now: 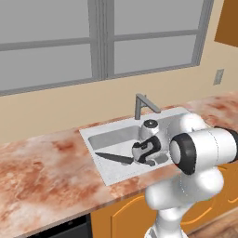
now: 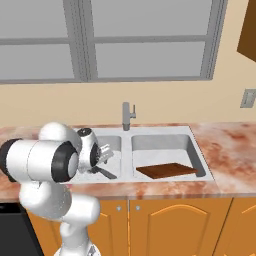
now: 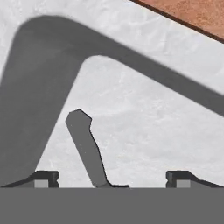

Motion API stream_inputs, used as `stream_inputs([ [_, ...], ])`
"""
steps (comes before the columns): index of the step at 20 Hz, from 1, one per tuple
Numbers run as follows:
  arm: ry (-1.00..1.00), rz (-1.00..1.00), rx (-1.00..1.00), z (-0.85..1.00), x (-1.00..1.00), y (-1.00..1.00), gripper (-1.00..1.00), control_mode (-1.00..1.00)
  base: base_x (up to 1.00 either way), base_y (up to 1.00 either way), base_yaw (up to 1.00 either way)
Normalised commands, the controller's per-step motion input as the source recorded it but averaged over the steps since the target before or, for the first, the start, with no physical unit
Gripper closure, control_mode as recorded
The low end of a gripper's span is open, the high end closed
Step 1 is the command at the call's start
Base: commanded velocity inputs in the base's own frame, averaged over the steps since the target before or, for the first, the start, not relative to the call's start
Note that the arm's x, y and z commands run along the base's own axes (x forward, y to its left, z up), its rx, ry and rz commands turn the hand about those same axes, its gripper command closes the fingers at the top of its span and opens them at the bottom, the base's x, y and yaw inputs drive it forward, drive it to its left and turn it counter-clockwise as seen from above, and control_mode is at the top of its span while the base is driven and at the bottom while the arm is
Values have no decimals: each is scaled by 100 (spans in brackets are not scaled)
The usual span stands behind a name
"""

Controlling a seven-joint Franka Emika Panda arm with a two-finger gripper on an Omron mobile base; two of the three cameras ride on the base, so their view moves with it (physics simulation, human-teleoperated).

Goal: Move the cutting board and knife to the sink. Then move spray from the cabinet to the counter.

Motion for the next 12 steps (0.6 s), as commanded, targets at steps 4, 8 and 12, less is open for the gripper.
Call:
stream_inputs([
  [4,8,0,0,100,-26,2,-100,-100,0,0,0],
  [8,6,0,0,100,-22,13,-100,-100,0,0,0],
  [12,2,-2,0,100,-29,16,-100,-100,0,0,0],
])
